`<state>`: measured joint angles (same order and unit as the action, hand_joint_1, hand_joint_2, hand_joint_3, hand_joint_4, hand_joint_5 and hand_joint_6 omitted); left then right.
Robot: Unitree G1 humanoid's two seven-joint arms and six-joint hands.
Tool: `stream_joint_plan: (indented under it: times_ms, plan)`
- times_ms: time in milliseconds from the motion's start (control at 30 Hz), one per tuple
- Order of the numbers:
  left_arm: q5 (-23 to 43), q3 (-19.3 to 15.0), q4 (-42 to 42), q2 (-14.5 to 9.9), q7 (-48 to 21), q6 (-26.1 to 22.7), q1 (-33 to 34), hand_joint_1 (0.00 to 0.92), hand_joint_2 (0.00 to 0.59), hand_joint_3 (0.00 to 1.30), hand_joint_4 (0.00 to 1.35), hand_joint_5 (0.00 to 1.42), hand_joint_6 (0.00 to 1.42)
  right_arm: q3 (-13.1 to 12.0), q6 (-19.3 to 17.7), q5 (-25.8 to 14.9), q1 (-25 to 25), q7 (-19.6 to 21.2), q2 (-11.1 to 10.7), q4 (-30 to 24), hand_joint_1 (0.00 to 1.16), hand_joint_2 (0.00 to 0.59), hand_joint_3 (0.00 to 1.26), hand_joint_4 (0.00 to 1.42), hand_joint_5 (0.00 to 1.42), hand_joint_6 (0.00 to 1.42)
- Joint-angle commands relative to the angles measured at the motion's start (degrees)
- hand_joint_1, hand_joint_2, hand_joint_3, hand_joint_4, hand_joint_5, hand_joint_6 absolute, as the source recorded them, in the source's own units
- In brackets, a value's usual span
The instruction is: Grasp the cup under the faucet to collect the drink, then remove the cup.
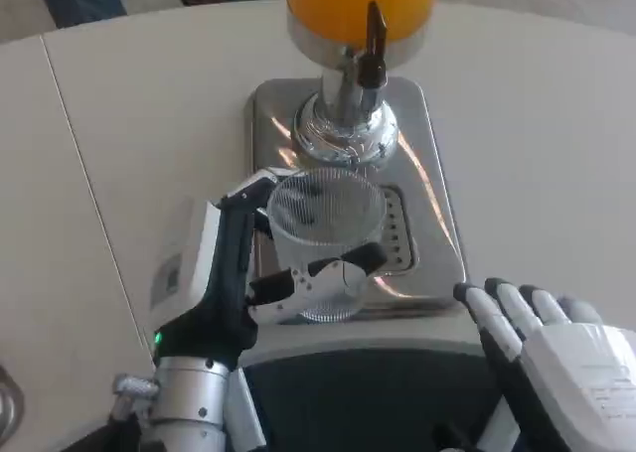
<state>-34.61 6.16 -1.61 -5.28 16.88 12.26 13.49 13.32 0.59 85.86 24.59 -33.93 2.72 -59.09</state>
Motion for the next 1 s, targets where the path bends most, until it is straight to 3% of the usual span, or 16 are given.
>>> stream_joint_plan:
  times_ms: [33, 233, 433, 600, 767, 1000]
  plan:
    - [-1.0, 1.4, -4.6, 0.6, 4.2, 0.1, 3.6, 0.555, 0.044, 0.94, 1.16, 1.40, 1.42, -1.2, -1.1, -0.8, 0.0, -1.2, 1.0, -0.9, 0.55, 0.404, 0.04, 0.00, 0.00, 0.00]
    - [-1.7, 2.8, -12.1, 2.3, 9.2, -1.9, 9.0, 0.555, 0.044, 0.94, 1.16, 1.40, 1.42, -1.2, -1.3, -0.6, 0.2, -2.6, 1.8, -0.9, 0.55, 0.404, 0.05, 0.00, 0.00, 0.00]
    - [-3.3, 5.0, -23.9, 2.8, 15.6, -2.2, 17.1, 0.555, 0.044, 0.94, 1.16, 1.40, 1.42, -2.9, -2.1, -1.3, -0.3, -1.7, 2.0, -0.9, 0.55, 0.404, 0.05, 0.00, 0.00, 0.00]
    - [-1.6, 5.8, -30.0, 4.9, 19.2, -2.6, 19.9, 0.555, 0.044, 0.94, 1.16, 1.40, 1.42, -4.5, -1.9, -3.1, 1.4, -1.9, 2.9, -0.9, 0.55, 0.404, 0.05, 0.00, 0.00, 0.00]
    - [-1.1, 6.3, -34.6, 6.5, 22.6, -2.9, 22.9, 0.555, 0.044, 0.94, 1.16, 1.40, 1.42, -4.4, -1.5, -2.2, 0.0, -3.5, 3.6, -0.9, 0.55, 0.404, 0.05, 0.00, 0.00, 0.00]
    - [0.0, 6.5, -39.3, 7.8, 25.5, -2.4, 26.4, 0.544, 0.034, 0.87, 1.00, 1.28, 1.42, -5.4, -0.1, -2.3, -2.1, -6.6, 3.4, -0.9, 0.55, 0.404, 0.05, 0.00, 0.00, 0.00]
